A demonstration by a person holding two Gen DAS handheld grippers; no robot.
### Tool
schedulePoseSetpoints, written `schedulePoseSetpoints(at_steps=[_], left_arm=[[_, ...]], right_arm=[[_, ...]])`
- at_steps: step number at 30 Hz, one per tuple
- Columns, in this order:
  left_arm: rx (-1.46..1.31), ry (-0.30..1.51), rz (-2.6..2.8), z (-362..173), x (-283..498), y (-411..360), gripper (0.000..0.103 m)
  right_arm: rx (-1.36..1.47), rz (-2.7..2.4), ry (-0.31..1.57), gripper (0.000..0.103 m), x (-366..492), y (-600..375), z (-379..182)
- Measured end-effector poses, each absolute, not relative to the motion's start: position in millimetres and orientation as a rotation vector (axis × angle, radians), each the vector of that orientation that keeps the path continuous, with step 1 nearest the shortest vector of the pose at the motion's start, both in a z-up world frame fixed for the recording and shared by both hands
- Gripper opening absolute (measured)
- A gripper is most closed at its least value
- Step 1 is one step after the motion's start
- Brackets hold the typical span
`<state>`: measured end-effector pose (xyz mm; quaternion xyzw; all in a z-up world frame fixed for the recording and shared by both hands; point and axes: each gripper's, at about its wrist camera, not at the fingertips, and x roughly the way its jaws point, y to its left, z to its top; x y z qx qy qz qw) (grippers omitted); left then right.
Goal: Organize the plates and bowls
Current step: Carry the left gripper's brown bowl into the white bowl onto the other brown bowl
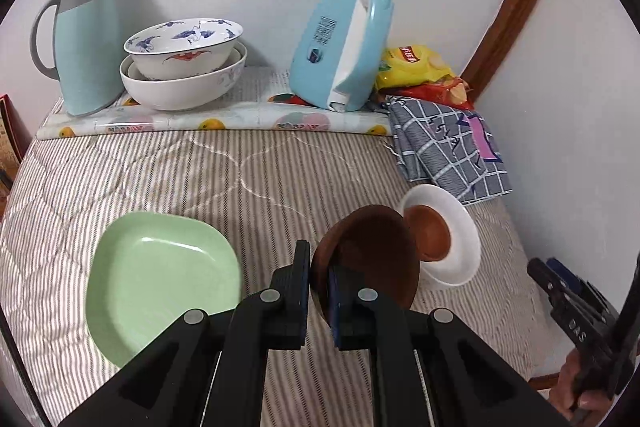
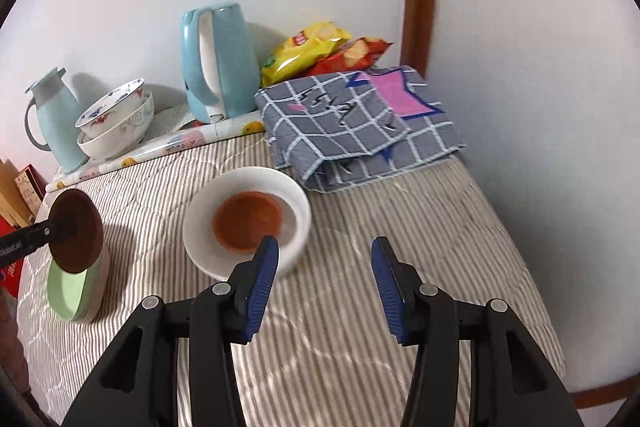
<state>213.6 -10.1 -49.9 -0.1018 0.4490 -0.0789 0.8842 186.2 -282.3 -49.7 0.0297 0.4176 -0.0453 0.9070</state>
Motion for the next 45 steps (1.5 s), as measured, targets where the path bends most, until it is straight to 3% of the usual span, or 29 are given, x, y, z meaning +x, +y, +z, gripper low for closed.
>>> schedulePoseSetpoints(at_steps=[17,45], left_arm=[[-0.187,0.936,-0.177,-50,195,-59,0.008],[-0.113,0.996,-0.226,-76,245,-125,0.008]], right_arm=[[0.093,-0.132,0.838,0.049,125,-336,-52],[0.147,-0.170,0.849,0.049,128,-371,-73]])
